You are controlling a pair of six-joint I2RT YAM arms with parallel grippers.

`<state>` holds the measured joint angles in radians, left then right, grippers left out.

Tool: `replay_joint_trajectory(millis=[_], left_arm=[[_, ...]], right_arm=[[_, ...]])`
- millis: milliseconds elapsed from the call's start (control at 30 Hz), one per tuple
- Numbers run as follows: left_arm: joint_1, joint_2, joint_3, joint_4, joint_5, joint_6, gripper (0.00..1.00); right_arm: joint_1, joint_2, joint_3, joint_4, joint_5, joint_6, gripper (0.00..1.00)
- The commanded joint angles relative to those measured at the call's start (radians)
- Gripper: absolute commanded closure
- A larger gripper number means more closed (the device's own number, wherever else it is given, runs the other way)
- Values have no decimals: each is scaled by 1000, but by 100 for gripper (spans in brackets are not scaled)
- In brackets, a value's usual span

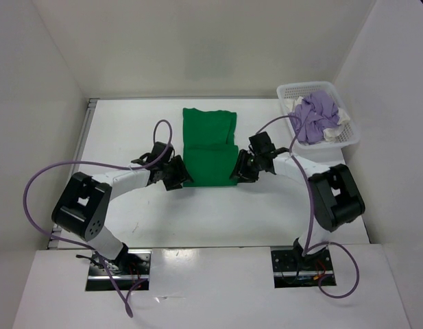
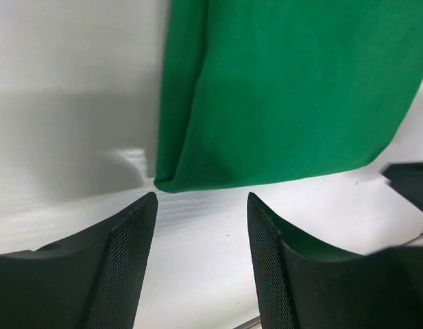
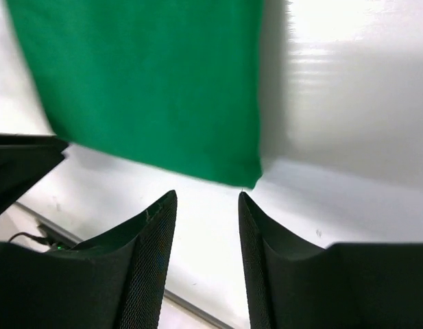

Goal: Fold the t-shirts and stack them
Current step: Fold the folded rectangular tshirt in 1/3 of the way

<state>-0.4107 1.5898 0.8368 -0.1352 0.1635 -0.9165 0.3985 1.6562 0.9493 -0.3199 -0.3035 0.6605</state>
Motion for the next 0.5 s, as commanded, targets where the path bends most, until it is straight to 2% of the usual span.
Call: replay_joint_trajectory(millis=[0,200,300,467], left_arm=[[1,-28,-18,8,-22,11,37],[1,41,16,-16,-22,31,45],[1,27,-19,-17,-41,31,45],[1,36,-34,43,-51,13,50]], right_arm=[[0,-93,-26,51,23,31,53],[0,-47,-86,85,23,74,51],[0,-33,-98,107,23,94,50],[0,-1,-107,142,14,94,50]])
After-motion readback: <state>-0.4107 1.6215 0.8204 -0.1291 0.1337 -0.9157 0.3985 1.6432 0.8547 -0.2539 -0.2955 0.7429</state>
